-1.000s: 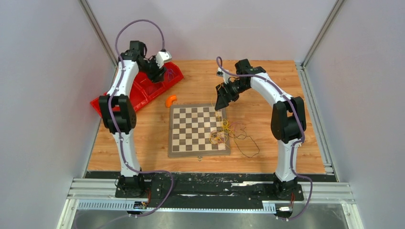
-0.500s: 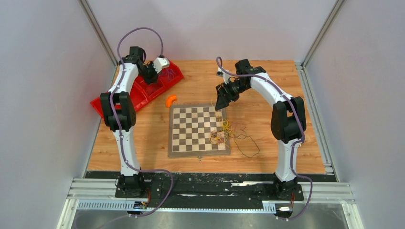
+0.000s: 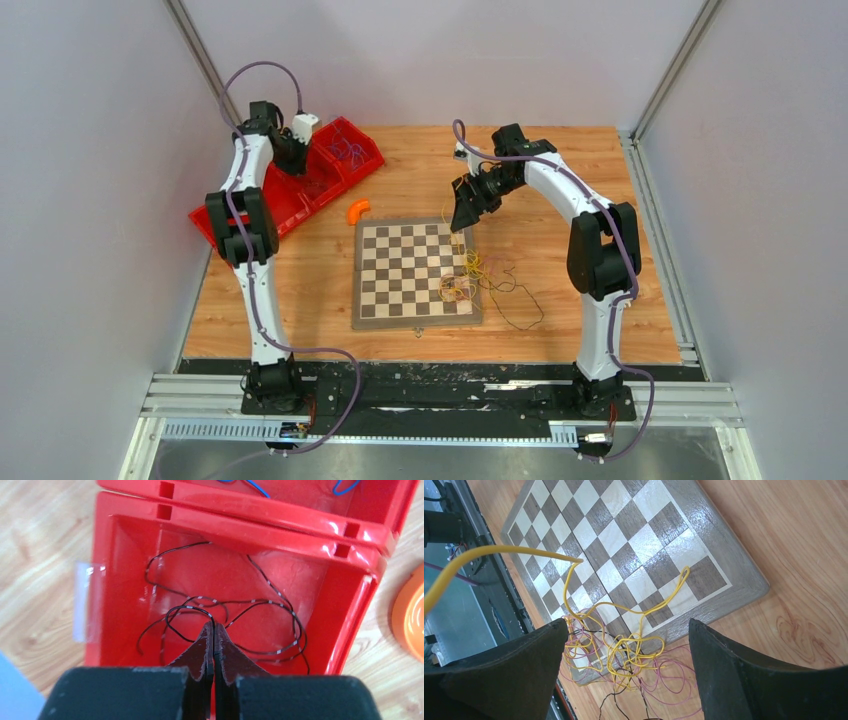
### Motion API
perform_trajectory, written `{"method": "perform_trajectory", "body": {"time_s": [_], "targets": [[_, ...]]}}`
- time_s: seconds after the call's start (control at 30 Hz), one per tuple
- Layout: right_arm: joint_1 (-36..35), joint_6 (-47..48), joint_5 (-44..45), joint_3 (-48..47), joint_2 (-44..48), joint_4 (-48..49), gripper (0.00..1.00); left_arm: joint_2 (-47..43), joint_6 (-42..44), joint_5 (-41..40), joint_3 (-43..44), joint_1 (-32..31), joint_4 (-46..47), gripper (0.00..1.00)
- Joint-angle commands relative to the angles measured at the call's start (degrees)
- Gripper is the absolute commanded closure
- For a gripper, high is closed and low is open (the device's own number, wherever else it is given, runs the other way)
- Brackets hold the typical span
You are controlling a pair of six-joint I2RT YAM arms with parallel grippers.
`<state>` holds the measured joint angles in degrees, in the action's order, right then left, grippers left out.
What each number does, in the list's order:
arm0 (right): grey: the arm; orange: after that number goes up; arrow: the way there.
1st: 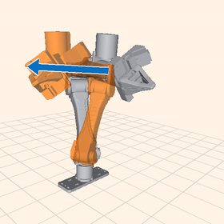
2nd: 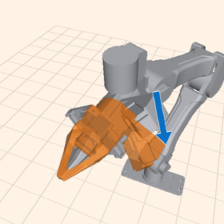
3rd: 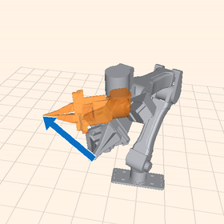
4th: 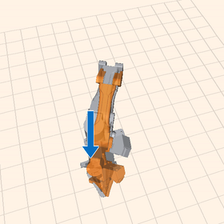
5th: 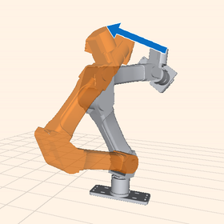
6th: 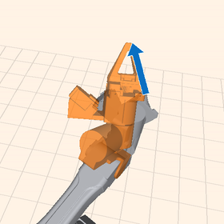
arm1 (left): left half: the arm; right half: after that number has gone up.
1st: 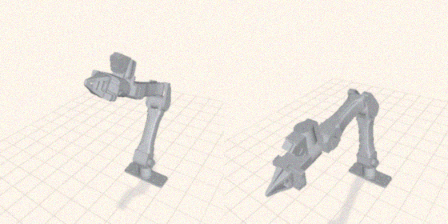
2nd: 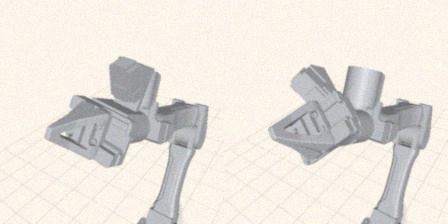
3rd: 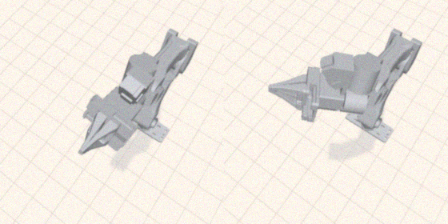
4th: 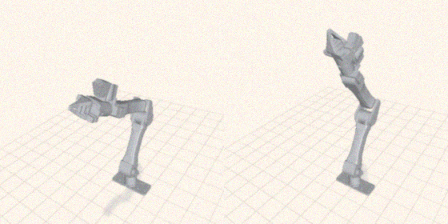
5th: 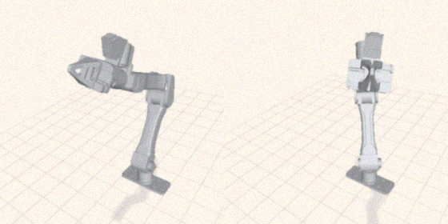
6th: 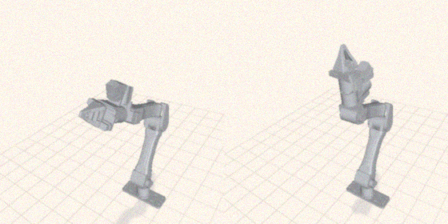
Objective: Untangle the cables
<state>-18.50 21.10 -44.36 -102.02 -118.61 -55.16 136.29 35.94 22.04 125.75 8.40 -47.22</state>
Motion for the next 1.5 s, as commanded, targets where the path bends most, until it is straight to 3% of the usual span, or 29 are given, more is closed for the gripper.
{"method": "perform_trajectory", "body": {"time_s": [0.0,0.33,0.5,0.63,0.83,0.93,1.2,1.27,1.37,1.47], "targets": [[0.0,0.2,0.4,0.7,1.5,0.3,0.11,3.7,-10.9,-1.5,5.1,-1.2,0.2,1.00],[0.1,0.4,0.8,-0.1,0.7,0.2,0.11,8.5,-15.2,-7.1,10.0,-2.9,-7.0,1.00],[0.1,0.6,0.9,-0.1,1.0,0.1,0.11,4.1,-11.8,-8.4,0.3,-2.1,-7.5,1.00],[0.1,0.5,0.5,0.1,1.0,0.1,0.11,2.0,-10.2,-7.9,-2.4,-1.0,-9.7,1.00],[0.0,0.1,-0.3,-1.2,-0.1,0.1,0.11,3.4,-12.2,-6.3,3.9,-1.0,-10.2,0.97],[0.0,0.1,-0.2,-1.5,-0.1,0.0,0.11,1.9,-13.7,-4.0,5.2,-1.1,-7.4,0.88],[0.0,0.2,-0.2,-0.4,0.6,0.1,0.11,-1.6,-16.2,-4.0,2.5,-1.4,4.6,0.85],[0.0,0.1,-0.1,-0.5,0.5,0.1,0.11,0.1,-16.1,-4.3,4.7,-1.4,4.4,0.79],[0.0,0.3,0.2,-0.5,0.8,0.0,0.11,2.0,-15.8,-5.0,7.6,-1.5,2.2,0.56],[0.0,0.5,0.3,0.2,1.3,0.1,0.11,1.0,-15.4,-4.8,7.7,-1.4,1.1,0.44]]}}
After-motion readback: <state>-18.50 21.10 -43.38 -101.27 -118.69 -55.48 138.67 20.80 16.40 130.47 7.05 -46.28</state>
